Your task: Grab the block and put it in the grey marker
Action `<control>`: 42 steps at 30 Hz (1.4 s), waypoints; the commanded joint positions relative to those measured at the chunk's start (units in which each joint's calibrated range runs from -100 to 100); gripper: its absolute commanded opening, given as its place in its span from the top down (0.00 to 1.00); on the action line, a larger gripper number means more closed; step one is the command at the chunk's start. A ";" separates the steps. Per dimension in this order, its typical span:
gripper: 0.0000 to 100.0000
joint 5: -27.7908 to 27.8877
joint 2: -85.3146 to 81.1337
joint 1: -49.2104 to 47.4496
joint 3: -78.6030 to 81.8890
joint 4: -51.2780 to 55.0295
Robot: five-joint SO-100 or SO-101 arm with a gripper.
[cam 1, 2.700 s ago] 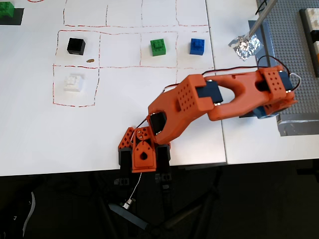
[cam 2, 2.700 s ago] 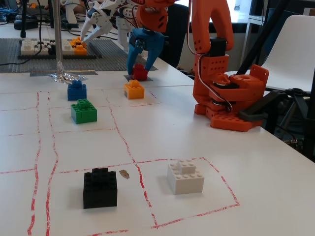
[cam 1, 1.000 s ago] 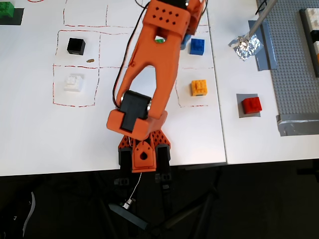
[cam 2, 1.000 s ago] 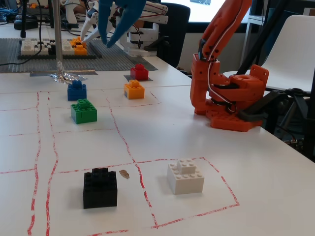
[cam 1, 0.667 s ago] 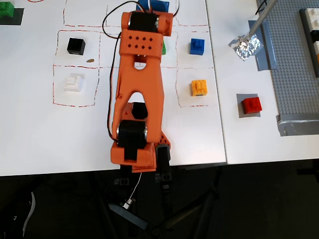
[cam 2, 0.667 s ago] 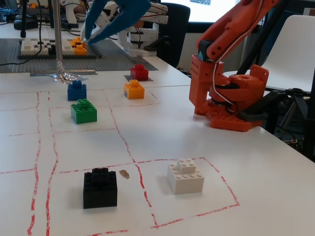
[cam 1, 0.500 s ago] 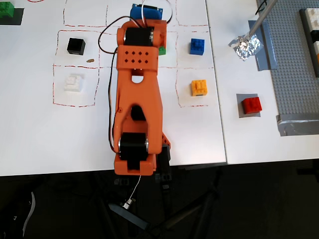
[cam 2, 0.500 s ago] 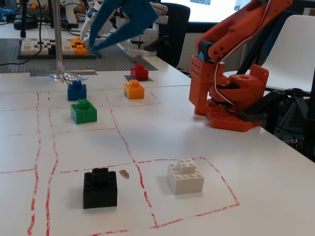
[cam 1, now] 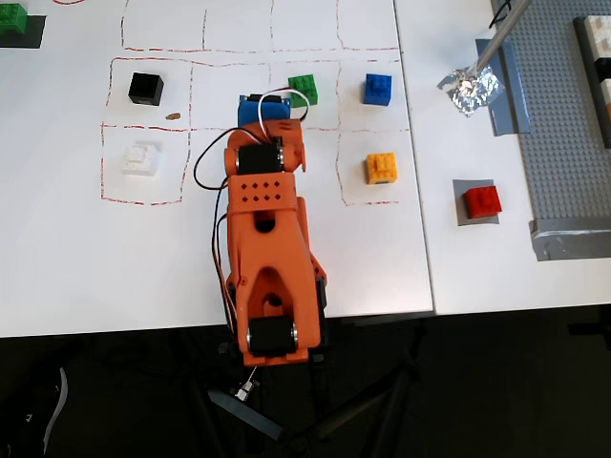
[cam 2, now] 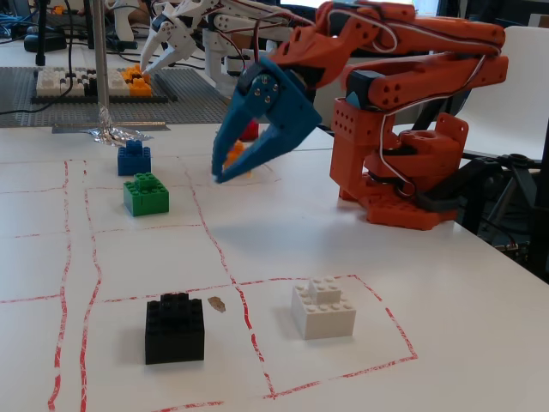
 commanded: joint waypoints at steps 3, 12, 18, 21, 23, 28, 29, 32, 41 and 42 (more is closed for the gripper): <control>1.00 -0.63 -5.38 -0.72 3.38 0.67; 1.00 -0.73 -13.31 -0.10 9.37 2.71; 1.00 -0.88 -16.58 0.25 10.36 4.42; 1.00 -0.39 -17.27 0.34 10.55 4.75; 1.00 -0.39 -17.27 0.34 10.55 4.75; 1.00 -0.68 -17.27 0.43 10.64 4.75; 1.00 -0.73 -17.27 0.43 10.64 4.75; 1.00 -0.24 -17.36 0.52 11.18 3.28; 1.00 -0.10 -17.36 0.52 11.18 3.28; 1.00 -0.10 -17.36 0.52 11.18 3.28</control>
